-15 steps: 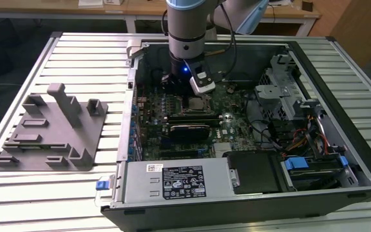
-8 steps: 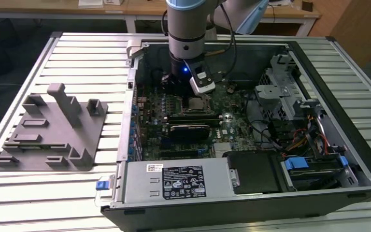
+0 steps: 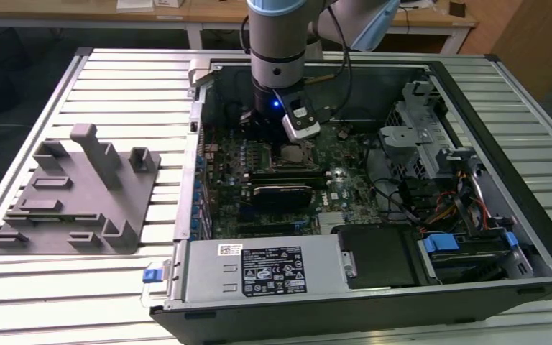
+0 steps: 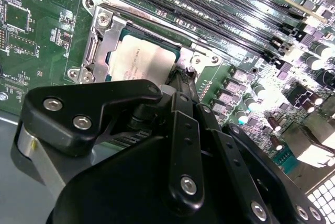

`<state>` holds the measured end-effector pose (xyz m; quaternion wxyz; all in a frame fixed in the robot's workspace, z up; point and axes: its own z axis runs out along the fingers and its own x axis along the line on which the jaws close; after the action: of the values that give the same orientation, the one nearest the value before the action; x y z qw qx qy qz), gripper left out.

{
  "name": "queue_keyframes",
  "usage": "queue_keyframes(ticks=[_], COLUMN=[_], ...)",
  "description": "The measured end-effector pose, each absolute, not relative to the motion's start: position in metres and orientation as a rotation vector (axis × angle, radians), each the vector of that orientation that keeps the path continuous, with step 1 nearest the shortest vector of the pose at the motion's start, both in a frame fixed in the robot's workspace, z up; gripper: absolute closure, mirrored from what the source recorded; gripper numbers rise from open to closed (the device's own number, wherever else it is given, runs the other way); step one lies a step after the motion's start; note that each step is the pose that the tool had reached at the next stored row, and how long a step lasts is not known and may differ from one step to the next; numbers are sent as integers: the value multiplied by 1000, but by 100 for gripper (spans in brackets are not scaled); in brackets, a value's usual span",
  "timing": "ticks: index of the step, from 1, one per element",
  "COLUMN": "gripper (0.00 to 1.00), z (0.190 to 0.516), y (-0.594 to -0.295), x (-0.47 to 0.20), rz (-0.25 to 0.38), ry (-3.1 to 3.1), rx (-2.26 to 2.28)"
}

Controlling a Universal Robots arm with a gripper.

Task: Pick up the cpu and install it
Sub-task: 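Close the cpu cover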

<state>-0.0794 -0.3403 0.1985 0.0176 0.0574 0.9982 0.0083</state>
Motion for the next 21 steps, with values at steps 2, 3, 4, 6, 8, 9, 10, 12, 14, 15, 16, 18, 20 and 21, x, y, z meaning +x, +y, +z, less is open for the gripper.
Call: queue_keyframes(ticks=[2, 3, 4, 6, 8, 9, 10, 12, 14, 15, 16, 18, 20, 21], gripper=[89, 89, 89, 89, 89, 89, 89, 89, 89, 89, 89, 89, 89, 89], z=[199, 198, 198, 198, 198, 198, 198, 198, 198, 198, 198, 199, 199, 199], y=[-340, -340, -340, -340, -340, -340, -340, -340, -340, -340, -340, -340, -340, -340], x=[-79, -79, -79, -79, -79, -78, -78, -77, -76, -76, -76, -75, -74, -73], rz=[26, 26, 26, 26, 26, 26, 26, 26, 26, 26, 26, 25, 25, 25], ry=[3101, 3101, 3101, 3101, 3101, 3101, 3101, 3102, 3103, 3104, 3105, 3106, 3108, 3109], rx=[178, 178, 178, 179, 178, 178, 178, 178, 179, 179, 179, 179, 179, 179])
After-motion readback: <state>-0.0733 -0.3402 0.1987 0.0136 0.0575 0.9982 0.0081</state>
